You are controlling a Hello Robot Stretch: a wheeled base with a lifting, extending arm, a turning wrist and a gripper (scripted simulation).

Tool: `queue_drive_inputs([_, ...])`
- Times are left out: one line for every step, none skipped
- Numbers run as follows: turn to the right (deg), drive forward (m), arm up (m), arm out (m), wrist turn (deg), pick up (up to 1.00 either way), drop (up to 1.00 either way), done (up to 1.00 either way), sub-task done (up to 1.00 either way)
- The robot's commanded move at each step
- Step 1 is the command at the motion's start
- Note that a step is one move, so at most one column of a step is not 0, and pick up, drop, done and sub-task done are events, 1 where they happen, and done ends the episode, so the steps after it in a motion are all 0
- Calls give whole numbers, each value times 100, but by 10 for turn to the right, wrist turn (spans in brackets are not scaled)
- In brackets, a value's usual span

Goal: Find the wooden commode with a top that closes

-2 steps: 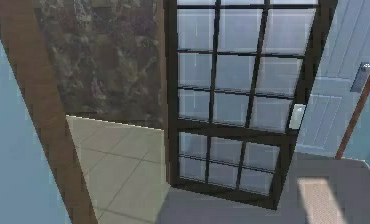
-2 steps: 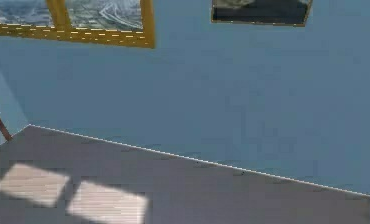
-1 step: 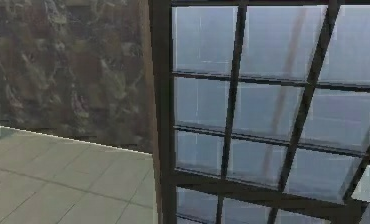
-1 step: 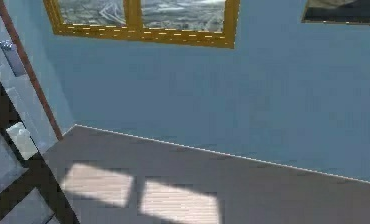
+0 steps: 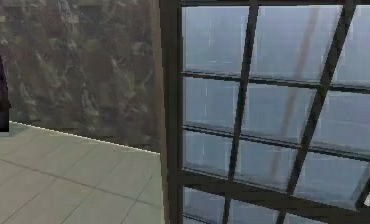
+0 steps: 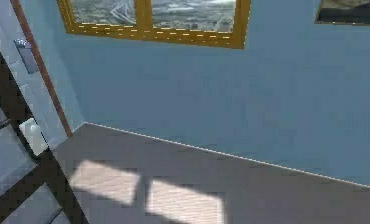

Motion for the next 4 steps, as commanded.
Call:
queue_drive_inputs([420,0,0,0,0,0,0,0,0])
queue_drive_inputs([0,30,0,0,0,0,0,0,0])
queue_drive_inputs([-450,0,0,0,0,0,0,0,0])
queue_drive_inputs([-420,0,0,0,0,0,0,0,0])
